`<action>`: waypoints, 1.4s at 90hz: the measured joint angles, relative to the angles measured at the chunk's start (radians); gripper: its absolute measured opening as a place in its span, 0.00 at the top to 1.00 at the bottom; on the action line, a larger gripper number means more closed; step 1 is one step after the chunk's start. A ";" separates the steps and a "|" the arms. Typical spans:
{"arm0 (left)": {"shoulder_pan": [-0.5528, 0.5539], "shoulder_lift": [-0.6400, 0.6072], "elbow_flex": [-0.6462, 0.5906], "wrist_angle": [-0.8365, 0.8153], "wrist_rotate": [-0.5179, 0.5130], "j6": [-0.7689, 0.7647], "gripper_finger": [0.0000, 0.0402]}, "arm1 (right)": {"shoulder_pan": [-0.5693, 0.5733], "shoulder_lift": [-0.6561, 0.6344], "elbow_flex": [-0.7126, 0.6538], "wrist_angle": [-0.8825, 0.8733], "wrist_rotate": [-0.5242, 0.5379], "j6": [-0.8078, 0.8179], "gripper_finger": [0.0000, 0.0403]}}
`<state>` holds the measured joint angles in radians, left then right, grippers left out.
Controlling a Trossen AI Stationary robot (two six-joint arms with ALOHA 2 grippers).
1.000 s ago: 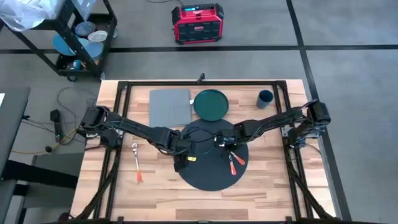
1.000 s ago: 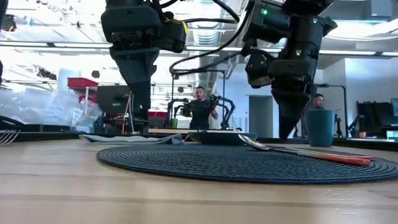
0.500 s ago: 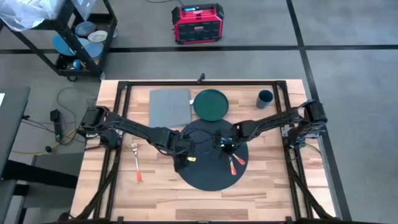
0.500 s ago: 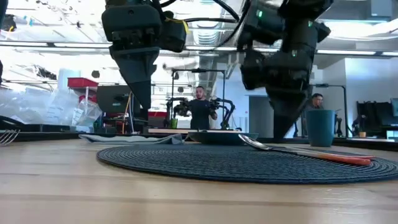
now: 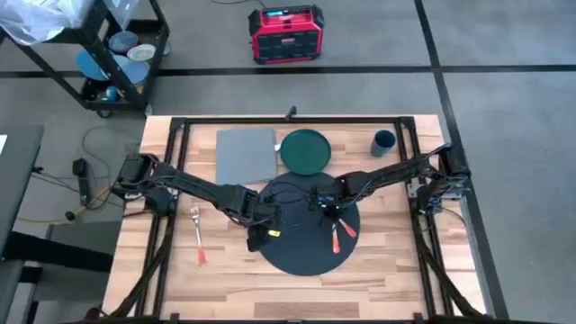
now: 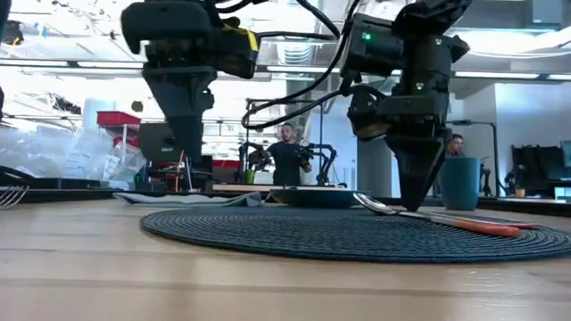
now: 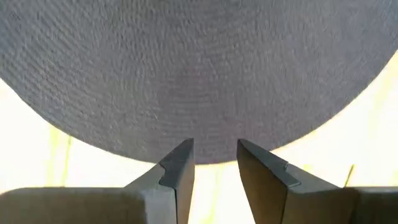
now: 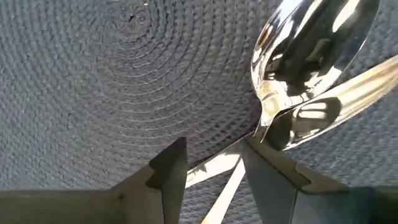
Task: Set table place
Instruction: Put the orange spoon on the blue placemat to the right of the orange table knife
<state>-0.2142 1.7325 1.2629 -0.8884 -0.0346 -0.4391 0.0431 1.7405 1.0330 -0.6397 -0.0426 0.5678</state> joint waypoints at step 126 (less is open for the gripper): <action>0.000 -0.014 0.000 0.015 0.004 0.012 0.74 | -0.017 -0.003 -0.052 -0.010 0.031 -0.018 0.72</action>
<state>-0.2138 1.7180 1.2625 -0.8734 -0.0303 -0.4274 0.0257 1.7370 0.9806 -0.6495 -0.0113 0.5495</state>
